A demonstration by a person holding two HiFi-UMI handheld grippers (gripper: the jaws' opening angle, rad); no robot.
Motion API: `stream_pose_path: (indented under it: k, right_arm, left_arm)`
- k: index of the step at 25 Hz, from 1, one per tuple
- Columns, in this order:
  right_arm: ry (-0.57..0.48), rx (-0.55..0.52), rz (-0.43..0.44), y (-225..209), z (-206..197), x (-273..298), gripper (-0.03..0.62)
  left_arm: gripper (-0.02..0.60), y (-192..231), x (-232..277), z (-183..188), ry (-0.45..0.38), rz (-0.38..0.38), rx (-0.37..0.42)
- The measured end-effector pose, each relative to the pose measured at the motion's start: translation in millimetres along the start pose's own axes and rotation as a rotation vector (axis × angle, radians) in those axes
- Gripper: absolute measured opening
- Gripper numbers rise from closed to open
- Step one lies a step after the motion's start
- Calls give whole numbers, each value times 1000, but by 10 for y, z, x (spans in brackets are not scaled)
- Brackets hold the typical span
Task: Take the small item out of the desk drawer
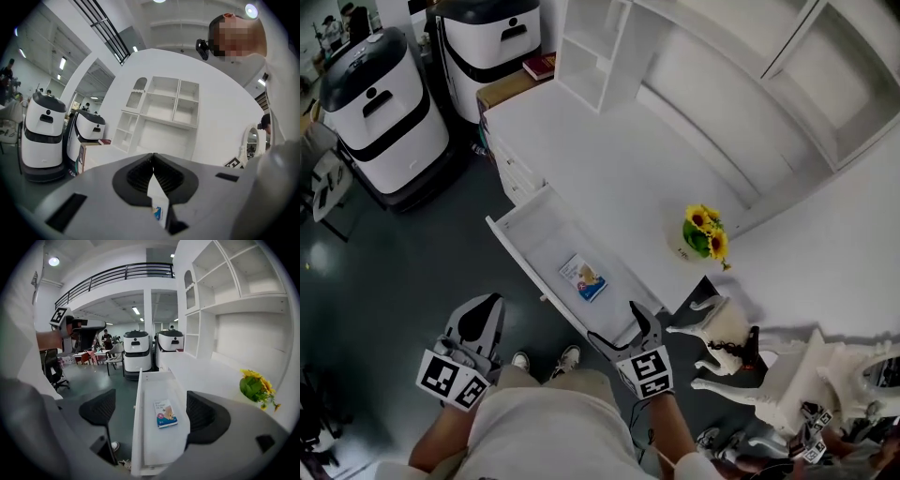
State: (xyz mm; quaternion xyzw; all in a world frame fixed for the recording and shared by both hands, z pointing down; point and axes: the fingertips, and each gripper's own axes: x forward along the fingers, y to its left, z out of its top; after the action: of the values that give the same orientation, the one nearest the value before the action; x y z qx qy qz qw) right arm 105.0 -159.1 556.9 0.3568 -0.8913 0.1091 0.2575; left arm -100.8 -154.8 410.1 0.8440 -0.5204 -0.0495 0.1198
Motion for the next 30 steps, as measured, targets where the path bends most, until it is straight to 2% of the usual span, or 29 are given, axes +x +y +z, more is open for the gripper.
stream_pose_path:
  k: [7, 14, 18, 24, 30]
  right_arm:
    - [77, -5, 71, -205, -300, 594, 466]
    - [169, -33, 112, -338, -604, 1228, 466]
    - [235, -41, 113, -430, -851, 1560, 466]
    - [338, 24, 57, -652, -1223, 2065, 486]
    - [404, -17, 89, -672, -1377, 2385, 520]
  left_arm:
    - [17, 119, -45, -203, 43, 107, -17]
    - [16, 106, 84, -300, 41, 151, -25]
    - [17, 155, 76, -390, 60, 176, -30]
    - [16, 279, 17, -538, 84, 229, -44]
    - [15, 428, -124, -564, 94, 294, -47]
